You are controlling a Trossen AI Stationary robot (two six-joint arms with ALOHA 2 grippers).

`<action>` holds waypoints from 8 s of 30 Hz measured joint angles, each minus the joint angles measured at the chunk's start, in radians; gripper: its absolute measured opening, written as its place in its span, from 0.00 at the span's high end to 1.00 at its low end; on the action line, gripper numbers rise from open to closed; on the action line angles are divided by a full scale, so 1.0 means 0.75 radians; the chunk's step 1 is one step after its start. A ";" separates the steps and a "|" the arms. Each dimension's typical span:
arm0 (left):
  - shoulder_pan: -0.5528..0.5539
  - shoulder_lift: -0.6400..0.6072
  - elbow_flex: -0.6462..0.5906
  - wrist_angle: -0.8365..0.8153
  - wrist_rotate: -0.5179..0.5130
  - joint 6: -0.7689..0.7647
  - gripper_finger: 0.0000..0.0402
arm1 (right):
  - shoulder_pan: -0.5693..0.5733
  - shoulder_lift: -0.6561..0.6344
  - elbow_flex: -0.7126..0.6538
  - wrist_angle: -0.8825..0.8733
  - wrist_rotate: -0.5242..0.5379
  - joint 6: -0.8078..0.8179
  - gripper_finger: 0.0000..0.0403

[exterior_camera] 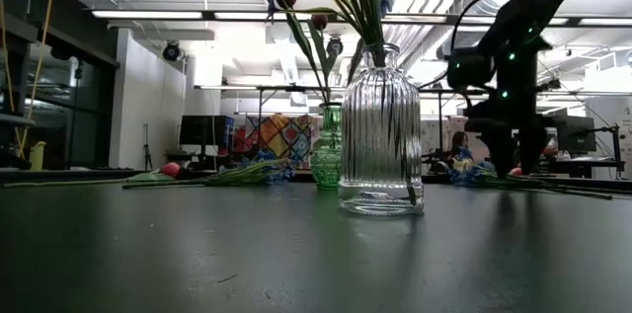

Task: Sort flowers into vase by color
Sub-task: Put the right blue flowers into the right transparent vase, then put the blue flowers into the right transparent vase

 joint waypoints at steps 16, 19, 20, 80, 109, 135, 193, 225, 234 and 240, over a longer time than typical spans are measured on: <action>-0.072 0.005 0.000 0.054 -0.126 -0.143 0.42 | -0.073 0.106 0.000 0.053 -0.072 -0.182 0.80; -0.112 0.005 0.000 0.121 -0.156 -0.135 0.42 | -0.062 -0.022 -0.005 -0.007 -0.126 -0.168 0.96; -0.125 0.005 0.000 0.141 -0.166 -0.121 0.42 | -0.044 -0.079 0.007 -0.025 -0.154 -0.151 0.95; -0.215 0.133 0.000 0.286 -0.353 0.046 0.42 | 1.522 -0.078 0.094 1.750 0.149 -0.628 1.00; -0.215 0.133 0.000 0.273 -0.364 0.081 0.42 | 1.517 -0.090 0.094 1.534 0.224 -0.529 0.99; -0.216 0.132 0.001 0.236 -0.481 0.181 0.42 | 1.520 -0.127 0.707 0.010 -0.130 0.034 0.38; 0.453 1.309 0.302 -0.747 0.121 -0.001 0.54 | 1.648 -0.330 0.747 -0.456 0.417 0.633 0.37; 0.365 1.300 0.190 -0.612 0.028 -0.195 0.40 | 1.648 -0.330 0.747 -0.481 0.412 0.633 0.37; 0.364 1.297 0.120 -0.502 -0.046 -0.200 0.40 | 1.648 -0.330 0.747 -0.482 0.422 0.627 0.37; 0.364 1.306 0.119 -0.500 -0.118 -0.133 0.55 | 1.648 -0.330 0.747 -0.482 0.422 0.627 0.37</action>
